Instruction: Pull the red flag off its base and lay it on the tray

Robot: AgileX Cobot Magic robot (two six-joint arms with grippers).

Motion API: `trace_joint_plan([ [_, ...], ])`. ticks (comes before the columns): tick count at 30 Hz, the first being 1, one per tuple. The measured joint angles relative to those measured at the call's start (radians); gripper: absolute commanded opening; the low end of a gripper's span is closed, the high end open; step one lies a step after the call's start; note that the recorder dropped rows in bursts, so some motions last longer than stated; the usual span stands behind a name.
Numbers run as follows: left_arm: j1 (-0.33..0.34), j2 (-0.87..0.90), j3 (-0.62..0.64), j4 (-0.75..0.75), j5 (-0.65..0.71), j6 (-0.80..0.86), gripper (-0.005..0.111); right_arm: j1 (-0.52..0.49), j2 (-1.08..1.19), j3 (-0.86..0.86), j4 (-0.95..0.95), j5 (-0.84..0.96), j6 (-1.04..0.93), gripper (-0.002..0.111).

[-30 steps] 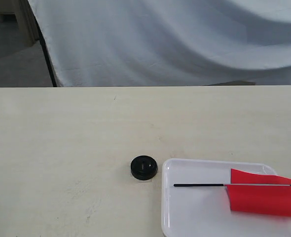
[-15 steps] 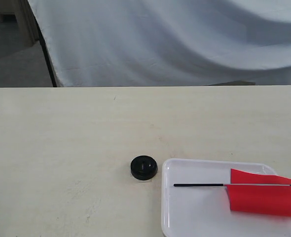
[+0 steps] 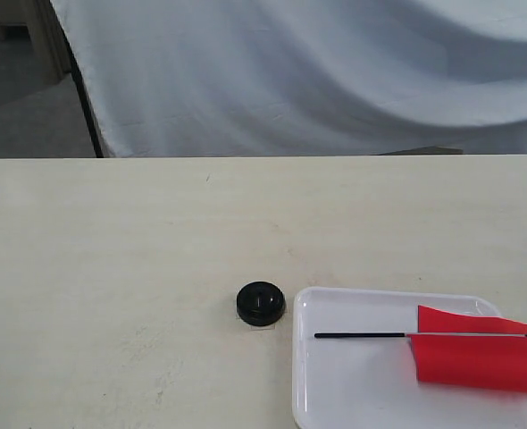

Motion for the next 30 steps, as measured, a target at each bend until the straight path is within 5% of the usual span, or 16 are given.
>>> trace_joint_plan([
  [14,0.000,0.000,0.000,0.000,0.000,0.000,0.000,0.000,-0.002,0.319,0.014,-0.201,-0.044,0.000],
  [30,0.000,0.000,0.000,0.000,0.000,0.000,0.000,0.000,-0.002,0.341,0.031,-0.159,-0.168,0.000],
])
